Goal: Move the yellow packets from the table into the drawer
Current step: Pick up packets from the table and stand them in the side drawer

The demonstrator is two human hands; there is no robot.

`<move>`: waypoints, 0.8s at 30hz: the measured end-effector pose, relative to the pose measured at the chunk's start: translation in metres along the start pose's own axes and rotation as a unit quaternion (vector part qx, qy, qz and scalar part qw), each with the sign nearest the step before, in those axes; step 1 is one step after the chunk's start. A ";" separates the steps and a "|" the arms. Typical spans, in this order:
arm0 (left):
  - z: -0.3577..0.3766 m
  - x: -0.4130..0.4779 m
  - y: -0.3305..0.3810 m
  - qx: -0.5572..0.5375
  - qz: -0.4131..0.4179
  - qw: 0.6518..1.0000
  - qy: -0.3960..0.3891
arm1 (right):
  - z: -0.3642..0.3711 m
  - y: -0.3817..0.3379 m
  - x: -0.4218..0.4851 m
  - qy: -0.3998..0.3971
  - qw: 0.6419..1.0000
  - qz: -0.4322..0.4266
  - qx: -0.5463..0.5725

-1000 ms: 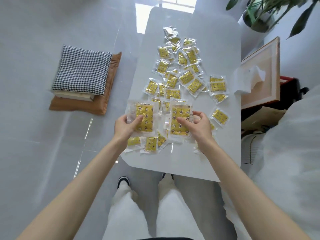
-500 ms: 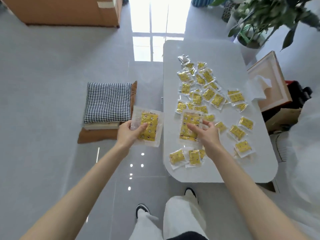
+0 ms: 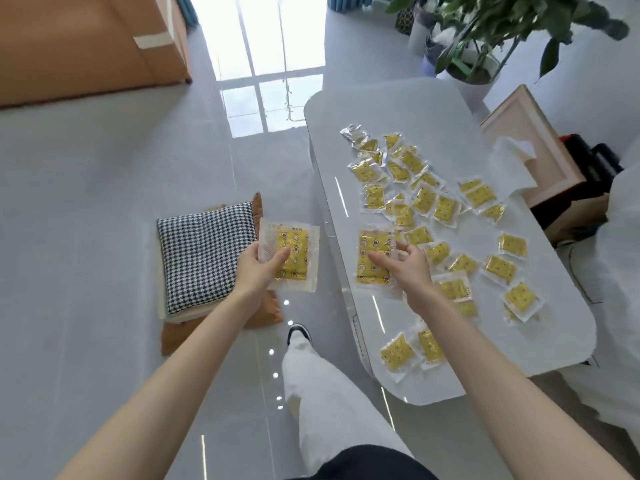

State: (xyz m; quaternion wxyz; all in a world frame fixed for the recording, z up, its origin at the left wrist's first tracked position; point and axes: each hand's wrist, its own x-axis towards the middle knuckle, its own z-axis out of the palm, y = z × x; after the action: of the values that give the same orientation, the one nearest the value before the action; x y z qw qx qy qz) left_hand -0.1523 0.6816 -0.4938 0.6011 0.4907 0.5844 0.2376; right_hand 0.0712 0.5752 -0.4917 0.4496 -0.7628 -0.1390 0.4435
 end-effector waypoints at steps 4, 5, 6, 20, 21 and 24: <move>-0.013 0.066 0.003 0.013 -0.005 1.000 -0.018 | 0.040 -0.017 0.044 0.015 1.000 0.021 0.003; -0.016 0.082 0.003 0.015 -0.011 1.000 -0.024 | 0.048 -0.020 0.054 0.021 0.999 0.029 0.001; -0.018 0.101 0.001 0.011 -0.024 0.999 -0.030 | 0.056 -0.021 0.065 0.030 0.999 0.033 -0.003; 0.030 0.343 -0.132 -0.040 -0.259 0.944 -0.198 | 0.140 0.057 0.234 0.172 0.981 0.068 0.062; 0.041 0.357 -0.146 -0.077 -0.272 0.934 -0.218 | 0.144 0.066 0.246 0.181 0.979 0.066 0.069; 0.073 0.393 -0.184 -0.186 -0.295 0.897 -0.272 | 0.153 0.095 0.284 0.207 0.974 0.049 0.074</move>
State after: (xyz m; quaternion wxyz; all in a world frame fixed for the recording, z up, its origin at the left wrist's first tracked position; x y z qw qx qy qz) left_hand -0.0564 0.9216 -0.8496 0.8594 0.2209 0.4610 0.0112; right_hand 0.0919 0.7812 -0.7562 0.5015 -0.8085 0.0281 0.3066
